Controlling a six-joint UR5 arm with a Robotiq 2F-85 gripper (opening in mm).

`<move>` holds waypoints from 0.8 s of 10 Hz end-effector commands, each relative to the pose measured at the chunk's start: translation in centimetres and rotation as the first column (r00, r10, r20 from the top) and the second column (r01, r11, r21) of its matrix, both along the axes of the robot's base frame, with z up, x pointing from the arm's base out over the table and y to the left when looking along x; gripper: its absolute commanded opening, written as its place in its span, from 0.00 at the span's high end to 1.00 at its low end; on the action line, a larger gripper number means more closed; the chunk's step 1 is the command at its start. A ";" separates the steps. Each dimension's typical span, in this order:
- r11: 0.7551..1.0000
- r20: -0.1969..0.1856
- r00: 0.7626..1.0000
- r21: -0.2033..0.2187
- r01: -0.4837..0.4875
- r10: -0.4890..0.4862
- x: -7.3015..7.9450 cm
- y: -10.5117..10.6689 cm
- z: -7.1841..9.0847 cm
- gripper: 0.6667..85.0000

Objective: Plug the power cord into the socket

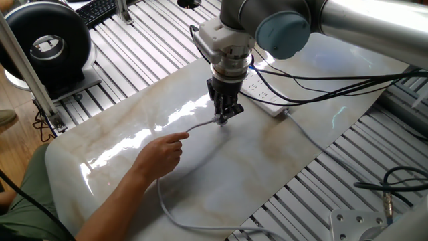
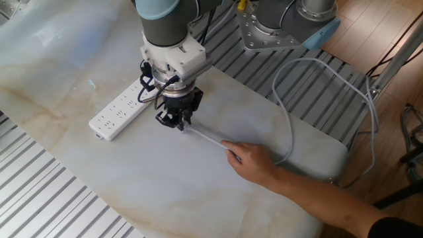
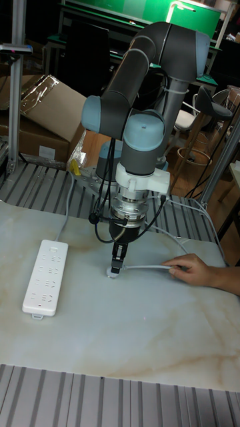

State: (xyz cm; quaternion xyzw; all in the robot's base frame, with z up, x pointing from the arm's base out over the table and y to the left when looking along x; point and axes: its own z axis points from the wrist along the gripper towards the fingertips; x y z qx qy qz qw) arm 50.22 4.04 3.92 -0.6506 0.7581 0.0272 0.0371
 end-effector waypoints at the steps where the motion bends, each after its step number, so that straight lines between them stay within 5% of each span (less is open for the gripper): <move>1: 1.000 0.013 1.000 0.010 0.019 -0.019 0.2 0.0 0.5 1.00; 8: 1.000 0.023 1.000 -0.004 0.011 -0.011 -0.4 -1.6 2.3 1.00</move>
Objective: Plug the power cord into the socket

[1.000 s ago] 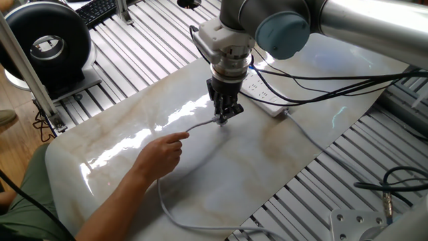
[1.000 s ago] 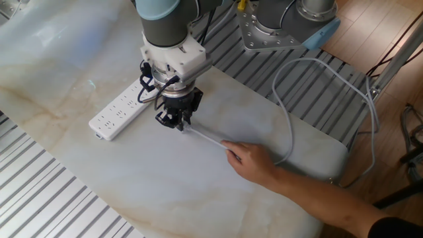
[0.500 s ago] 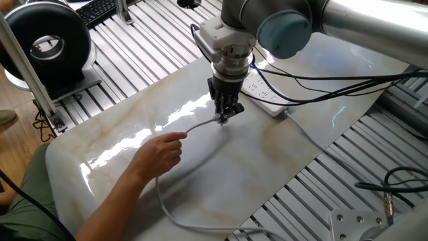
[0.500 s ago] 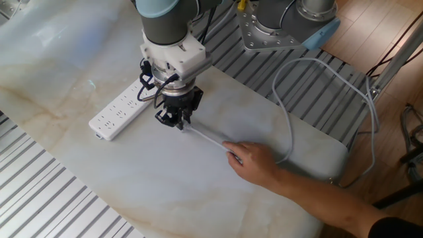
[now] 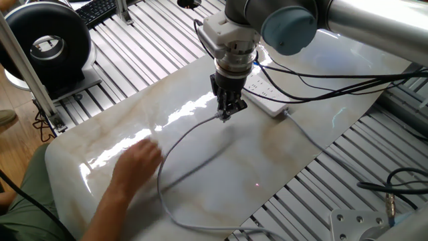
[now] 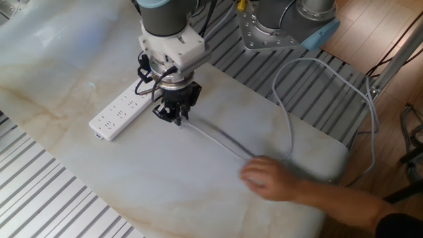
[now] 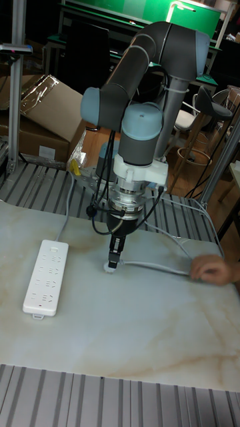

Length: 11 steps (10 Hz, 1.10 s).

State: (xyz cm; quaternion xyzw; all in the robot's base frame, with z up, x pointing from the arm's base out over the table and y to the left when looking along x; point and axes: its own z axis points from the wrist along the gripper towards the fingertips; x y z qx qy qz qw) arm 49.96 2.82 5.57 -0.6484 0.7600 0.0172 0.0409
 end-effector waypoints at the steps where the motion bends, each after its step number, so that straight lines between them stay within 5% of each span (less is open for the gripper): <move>1: 1.000 -0.003 1.000 -0.019 0.014 -0.014 -0.3 -0.8 1.1 1.00; 2: 0.999 -0.014 1.000 -0.036 0.024 -0.025 -0.8 -1.1 1.8 1.00; 5: 0.995 -0.054 0.994 0.009 0.096 -0.096 -1.7 0.2 1.9 1.00; 6: 0.990 -0.040 0.990 -0.035 0.134 -0.135 -1.4 -0.9 1.8 1.00; 11: 0.959 0.004 0.961 -0.060 0.276 -0.276 -0.3 -1.9 1.8 1.00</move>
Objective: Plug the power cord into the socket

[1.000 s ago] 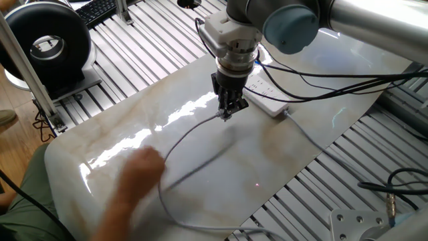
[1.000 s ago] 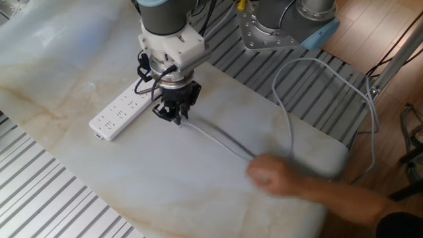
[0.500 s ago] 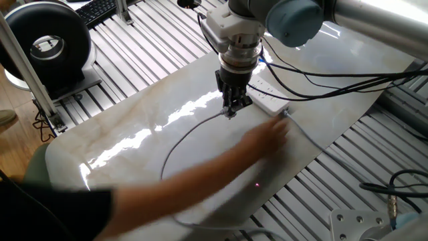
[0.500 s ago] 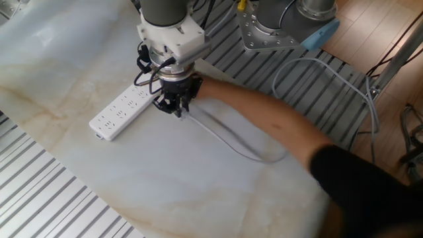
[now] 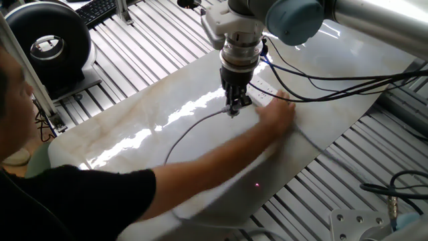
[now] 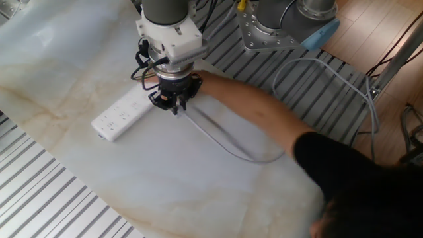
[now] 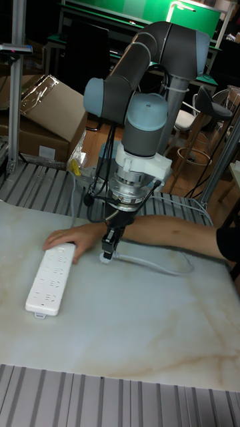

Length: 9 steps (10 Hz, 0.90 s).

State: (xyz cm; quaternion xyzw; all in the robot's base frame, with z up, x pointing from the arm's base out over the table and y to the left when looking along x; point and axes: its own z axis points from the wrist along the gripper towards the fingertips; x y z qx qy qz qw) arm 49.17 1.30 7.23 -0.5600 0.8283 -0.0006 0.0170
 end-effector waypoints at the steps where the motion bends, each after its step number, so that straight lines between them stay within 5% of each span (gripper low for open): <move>1: 1.000 0.016 1.000 0.000 0.026 -0.026 0.4 -0.1 0.2 1.00; 3: 0.998 -0.004 0.999 0.050 -0.036 0.036 -0.2 1.2 0.2 1.00; 4: 0.997 -0.006 0.997 0.022 -0.077 0.077 -0.2 0.5 0.2 1.00; 9: 0.982 -0.027 0.982 0.027 -0.188 0.189 -0.7 0.5 -0.1 1.00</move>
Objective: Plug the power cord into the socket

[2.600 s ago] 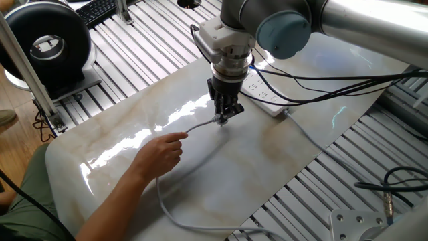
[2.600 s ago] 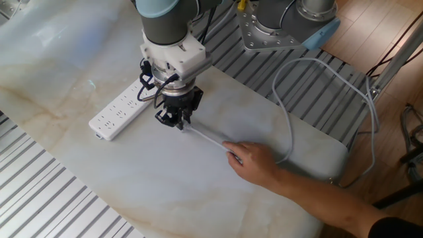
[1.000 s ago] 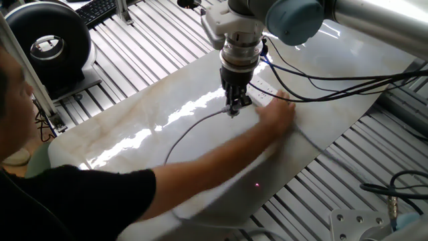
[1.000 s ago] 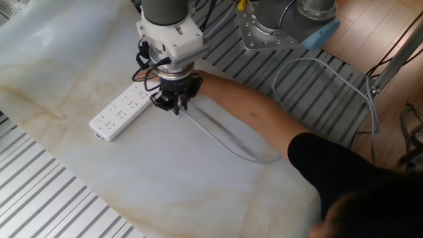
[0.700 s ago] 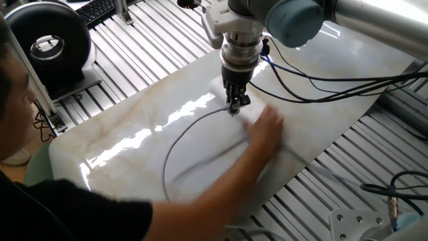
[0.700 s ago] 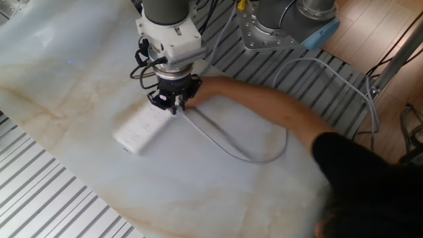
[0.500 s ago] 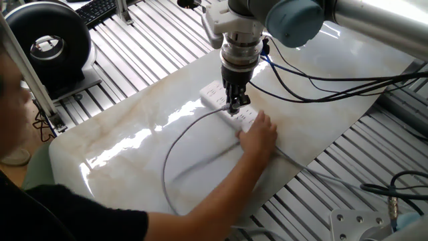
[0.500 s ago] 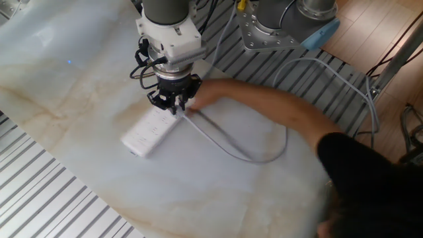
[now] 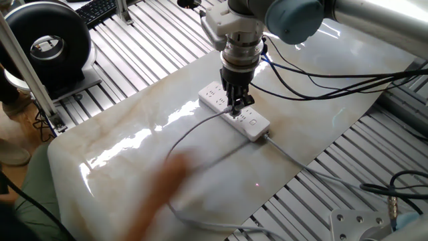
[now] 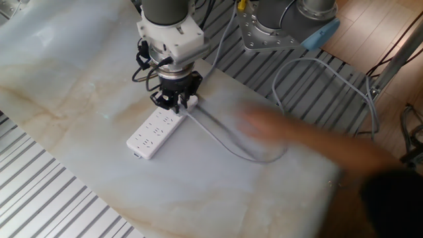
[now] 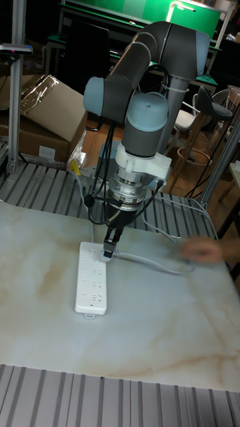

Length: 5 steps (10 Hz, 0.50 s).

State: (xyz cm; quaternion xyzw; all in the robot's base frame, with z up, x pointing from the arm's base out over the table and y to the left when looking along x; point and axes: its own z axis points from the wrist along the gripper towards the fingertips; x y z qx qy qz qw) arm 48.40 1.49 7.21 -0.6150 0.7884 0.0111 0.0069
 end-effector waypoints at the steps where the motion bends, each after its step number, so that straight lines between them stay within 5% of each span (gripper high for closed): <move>1: 0.994 0.007 0.995 0.035 -0.104 0.104 0.5 0.4 -0.1 1.00; 3: 0.984 0.001 0.985 0.031 -0.174 0.174 0.8 0.4 0.9 1.00; 5: 0.995 -0.013 0.995 0.015 -0.100 0.100 0.2 1.0 0.9 1.00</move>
